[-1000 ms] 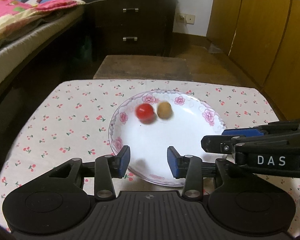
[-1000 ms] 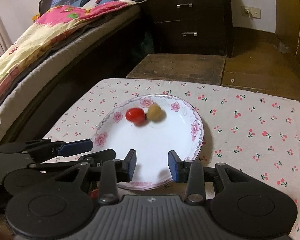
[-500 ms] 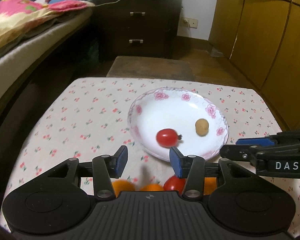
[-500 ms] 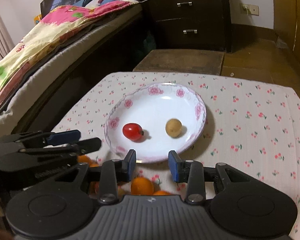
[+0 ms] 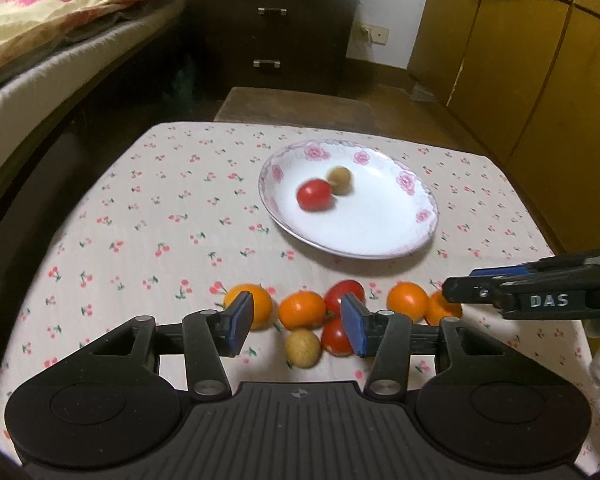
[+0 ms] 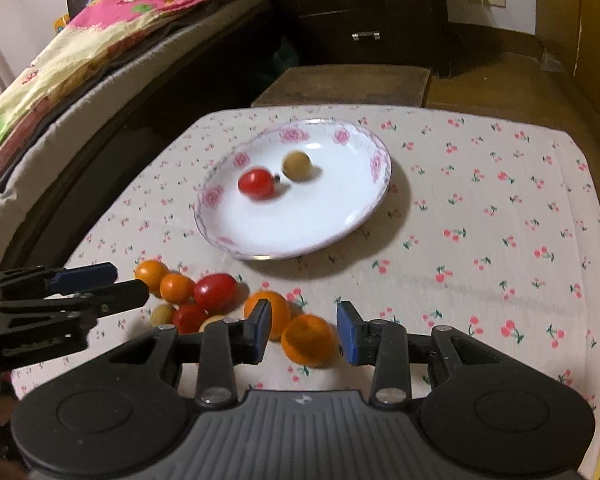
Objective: Organize fruits
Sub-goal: 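Grasp a small tangerine with the right tool while the left tool approaches a brown fruit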
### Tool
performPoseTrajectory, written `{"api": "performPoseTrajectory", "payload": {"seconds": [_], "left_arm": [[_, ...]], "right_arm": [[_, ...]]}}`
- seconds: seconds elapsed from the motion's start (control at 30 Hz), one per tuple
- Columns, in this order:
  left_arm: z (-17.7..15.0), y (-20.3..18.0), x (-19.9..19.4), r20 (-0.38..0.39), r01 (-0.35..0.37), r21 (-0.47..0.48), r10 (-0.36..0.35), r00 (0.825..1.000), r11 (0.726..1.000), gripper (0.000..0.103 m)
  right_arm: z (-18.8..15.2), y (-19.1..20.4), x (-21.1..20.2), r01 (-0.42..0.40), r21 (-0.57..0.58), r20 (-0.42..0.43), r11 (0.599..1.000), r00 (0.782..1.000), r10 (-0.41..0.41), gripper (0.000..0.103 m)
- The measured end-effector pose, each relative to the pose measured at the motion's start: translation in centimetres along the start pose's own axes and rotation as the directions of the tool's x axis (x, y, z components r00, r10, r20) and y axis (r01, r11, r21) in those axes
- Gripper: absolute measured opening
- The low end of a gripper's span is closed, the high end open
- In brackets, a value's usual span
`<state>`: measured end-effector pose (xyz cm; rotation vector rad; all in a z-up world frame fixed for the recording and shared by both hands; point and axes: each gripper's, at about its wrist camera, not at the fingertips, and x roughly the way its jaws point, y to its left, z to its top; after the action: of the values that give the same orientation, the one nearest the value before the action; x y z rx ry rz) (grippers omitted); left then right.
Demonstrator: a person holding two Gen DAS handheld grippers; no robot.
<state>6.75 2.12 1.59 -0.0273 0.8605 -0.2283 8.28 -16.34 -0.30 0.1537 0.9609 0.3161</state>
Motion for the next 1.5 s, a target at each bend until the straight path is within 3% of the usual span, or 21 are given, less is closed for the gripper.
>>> {"api": "performPoseTrajectory", "payload": {"seconds": [0.5, 0.9, 1.23, 1.5], "left_arm": [[-2.3, 0.0, 0.3, -0.045, 0.054, 0.033, -0.053, 0.998, 0.998, 0.061], [-2.8, -0.3, 2.8, -0.066, 0.027, 0.054, -0.023, 0.998, 0.998, 0.062], [-2.7, -0.3, 3.4, -0.071, 0.022, 0.039, -0.019, 0.997, 0.999, 0.04], [-3.1, -0.6, 2.7, -0.085, 0.044, 0.046, -0.04, 0.996, 0.998, 0.034]], "right_arm": [[-0.9, 0.4, 2.7, -0.002, -0.04, -0.07, 0.999, 0.998, -0.001, 0.044], [-1.0, 0.3, 2.7, -0.018, -0.051, -0.051, 0.999, 0.999, 0.016, 0.043], [-1.3, 0.1, 2.5, -0.02, -0.045, -0.06, 0.999, 0.998, 0.017, 0.035], [-1.7, 0.3, 2.1, -0.022, -0.048, -0.074, 0.999, 0.997, 0.018, 0.034]]}}
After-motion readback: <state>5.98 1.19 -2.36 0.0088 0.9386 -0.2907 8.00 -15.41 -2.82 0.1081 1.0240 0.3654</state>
